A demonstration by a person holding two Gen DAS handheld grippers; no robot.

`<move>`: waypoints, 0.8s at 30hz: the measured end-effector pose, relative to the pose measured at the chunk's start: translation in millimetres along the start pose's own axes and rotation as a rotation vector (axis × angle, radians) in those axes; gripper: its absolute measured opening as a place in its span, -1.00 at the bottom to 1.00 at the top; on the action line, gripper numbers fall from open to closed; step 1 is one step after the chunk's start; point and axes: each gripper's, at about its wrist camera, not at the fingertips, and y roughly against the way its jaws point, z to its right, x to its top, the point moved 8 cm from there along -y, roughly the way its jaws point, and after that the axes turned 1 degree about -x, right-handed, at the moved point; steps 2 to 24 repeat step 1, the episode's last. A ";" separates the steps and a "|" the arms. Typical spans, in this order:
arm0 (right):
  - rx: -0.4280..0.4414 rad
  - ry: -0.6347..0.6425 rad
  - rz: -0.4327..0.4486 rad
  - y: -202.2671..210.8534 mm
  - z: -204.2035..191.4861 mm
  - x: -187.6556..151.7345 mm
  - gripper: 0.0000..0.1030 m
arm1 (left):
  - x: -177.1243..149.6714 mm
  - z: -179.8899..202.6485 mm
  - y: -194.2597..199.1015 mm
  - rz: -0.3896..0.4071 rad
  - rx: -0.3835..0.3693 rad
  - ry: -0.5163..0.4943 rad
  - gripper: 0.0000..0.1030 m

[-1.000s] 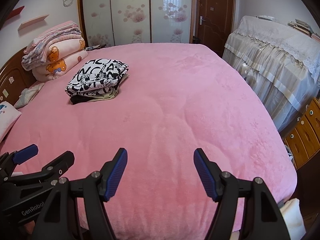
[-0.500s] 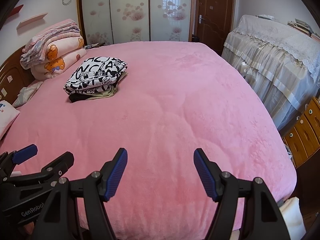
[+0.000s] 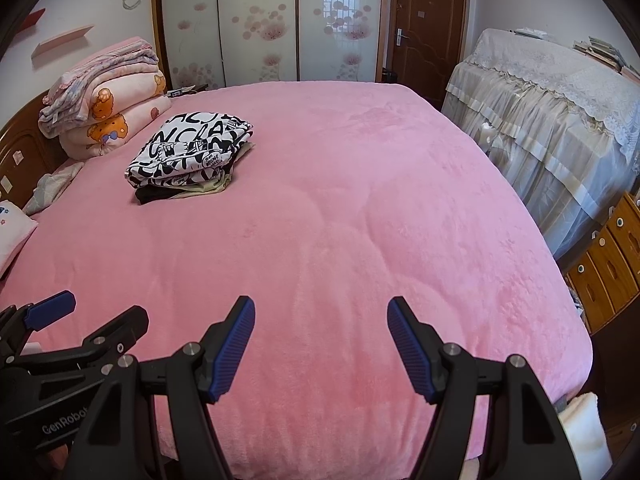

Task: Fold large clothes

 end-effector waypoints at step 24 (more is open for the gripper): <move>0.001 -0.002 -0.001 -0.7 0.6 -1.3 0.34 | 0.1 -0.1 0.0 0.001 0.001 0.000 0.78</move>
